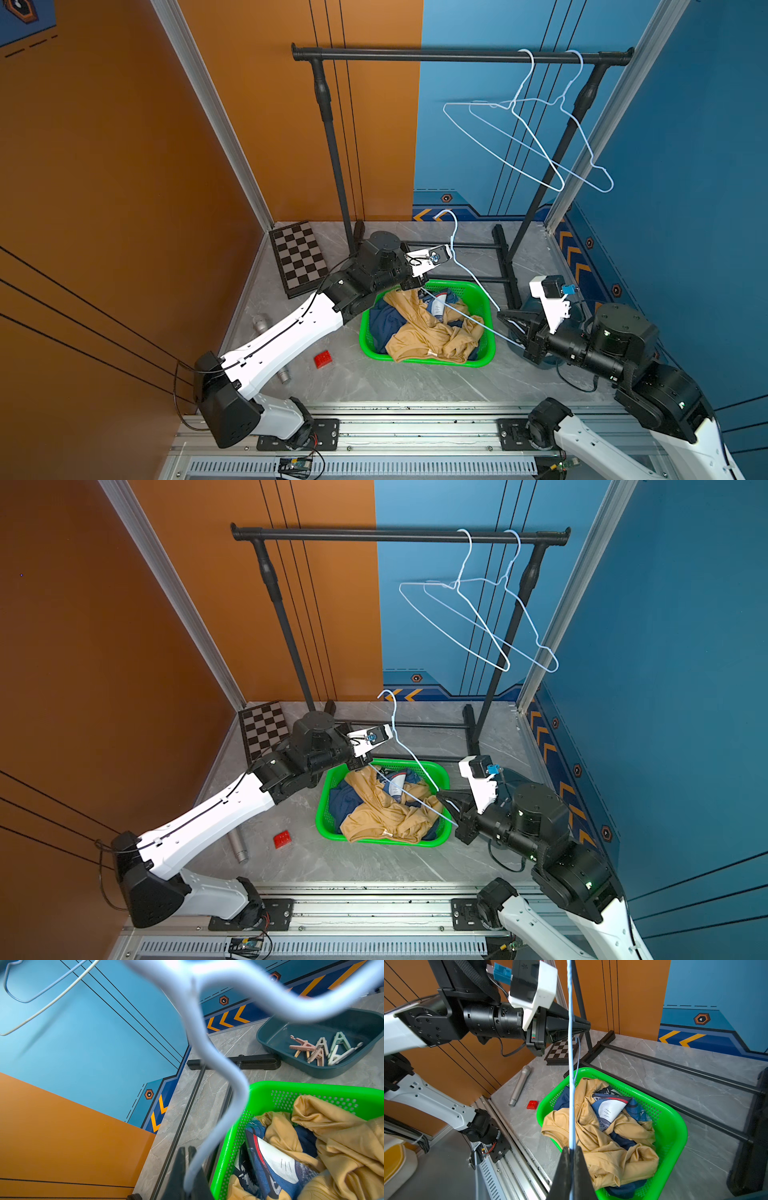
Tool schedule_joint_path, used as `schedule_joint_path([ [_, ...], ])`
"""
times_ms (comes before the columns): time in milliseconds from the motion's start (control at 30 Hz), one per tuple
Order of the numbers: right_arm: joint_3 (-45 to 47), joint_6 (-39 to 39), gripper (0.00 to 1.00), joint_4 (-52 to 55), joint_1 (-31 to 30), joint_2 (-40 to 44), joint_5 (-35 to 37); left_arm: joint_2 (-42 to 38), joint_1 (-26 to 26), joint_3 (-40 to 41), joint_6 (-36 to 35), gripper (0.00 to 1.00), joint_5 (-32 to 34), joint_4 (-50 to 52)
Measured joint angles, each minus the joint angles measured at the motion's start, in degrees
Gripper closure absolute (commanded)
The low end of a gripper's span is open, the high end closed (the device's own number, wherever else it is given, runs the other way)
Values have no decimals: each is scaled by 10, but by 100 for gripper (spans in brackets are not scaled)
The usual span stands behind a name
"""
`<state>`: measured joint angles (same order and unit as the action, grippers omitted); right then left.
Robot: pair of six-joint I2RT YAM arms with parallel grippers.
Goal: Remove the clothespins securing t-shirts to the hanger
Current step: Place the hanger on the clothes rail.
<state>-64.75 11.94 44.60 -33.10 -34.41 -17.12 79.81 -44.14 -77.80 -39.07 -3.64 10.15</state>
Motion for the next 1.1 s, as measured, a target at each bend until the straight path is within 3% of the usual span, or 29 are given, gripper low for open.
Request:
schedule_joint_path([
  [200, 0, 0, 100, 0, 0, -1, 6, 0, -1, 0, 16, 55, 2, 0],
  [500, 0, 0, 100, 0, -3, -1, 15, -30, -2, 0, 26, 28, 6, 0],
  [767, -3, 0, 100, 1, -3, -2, 41, -48, -2, 0, 54, 20, 6, 0],
  [1100, -83, -21, 100, 1, -3, -60, 96, -73, 5, 0, 156, 17, 18, -46],
])
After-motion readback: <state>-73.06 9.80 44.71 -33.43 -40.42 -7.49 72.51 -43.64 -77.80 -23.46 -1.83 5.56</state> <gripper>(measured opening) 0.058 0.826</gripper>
